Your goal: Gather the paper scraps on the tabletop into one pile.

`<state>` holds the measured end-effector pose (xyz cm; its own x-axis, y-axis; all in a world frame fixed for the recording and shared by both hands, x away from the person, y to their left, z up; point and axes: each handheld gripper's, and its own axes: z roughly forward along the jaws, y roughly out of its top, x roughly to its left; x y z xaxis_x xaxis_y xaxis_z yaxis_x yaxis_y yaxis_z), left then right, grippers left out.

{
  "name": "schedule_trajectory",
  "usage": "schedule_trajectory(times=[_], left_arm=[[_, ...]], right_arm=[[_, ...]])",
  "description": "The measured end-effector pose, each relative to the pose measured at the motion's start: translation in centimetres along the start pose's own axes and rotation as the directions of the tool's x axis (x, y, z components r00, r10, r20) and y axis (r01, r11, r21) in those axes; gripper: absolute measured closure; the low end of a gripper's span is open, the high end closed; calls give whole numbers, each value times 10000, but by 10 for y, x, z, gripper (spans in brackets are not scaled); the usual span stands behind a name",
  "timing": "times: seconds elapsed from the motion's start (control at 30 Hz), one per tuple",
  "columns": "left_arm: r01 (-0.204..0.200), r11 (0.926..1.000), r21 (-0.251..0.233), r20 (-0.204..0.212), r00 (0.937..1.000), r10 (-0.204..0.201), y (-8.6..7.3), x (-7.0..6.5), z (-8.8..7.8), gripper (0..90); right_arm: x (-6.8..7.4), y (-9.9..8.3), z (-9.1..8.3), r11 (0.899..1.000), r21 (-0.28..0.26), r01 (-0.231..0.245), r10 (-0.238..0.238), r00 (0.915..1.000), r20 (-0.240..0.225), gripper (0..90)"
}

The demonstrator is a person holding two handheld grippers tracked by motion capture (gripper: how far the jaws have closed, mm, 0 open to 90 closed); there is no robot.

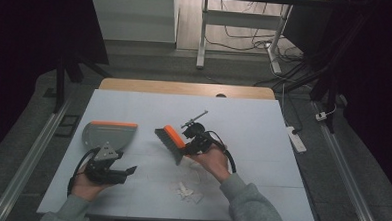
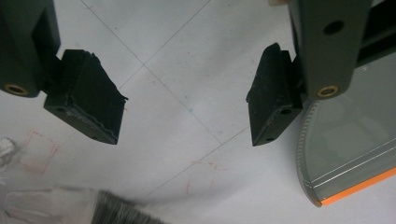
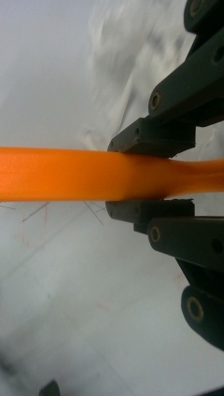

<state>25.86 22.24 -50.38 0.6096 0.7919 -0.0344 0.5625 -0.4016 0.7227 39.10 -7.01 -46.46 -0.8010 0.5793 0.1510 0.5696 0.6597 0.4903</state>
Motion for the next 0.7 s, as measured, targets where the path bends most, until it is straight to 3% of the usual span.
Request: schedule_trajectory(times=[0.1,0.23,0.37,0.53,0.7], left_arm=[[-17,10000,2,10,10000,17,0,-1,1,279],[-27,10000,28,5,10000,27,0,-1,1,280],[-14,10000,5,-8,10000,14,0,-1,0,279],[25,10000,-29,-16,10000,-25,0,1,-1,279],[20,10000,-6,-18,10000,-20,0,0,0,279]], right_arm=[[-3,-1,-12,9992,-369,-130,128,9999,-68,703],[2,3,-25,9951,-989,19,-39,9998,-202,703],[8,11,-27,9893,-1446,219,-251,9995,-207,703],[17,13,-24,9903,-1304,471,-537,9974,-474,703],[29,-1,-36,9897,-972,1046,-1107,9921,-592,703]])
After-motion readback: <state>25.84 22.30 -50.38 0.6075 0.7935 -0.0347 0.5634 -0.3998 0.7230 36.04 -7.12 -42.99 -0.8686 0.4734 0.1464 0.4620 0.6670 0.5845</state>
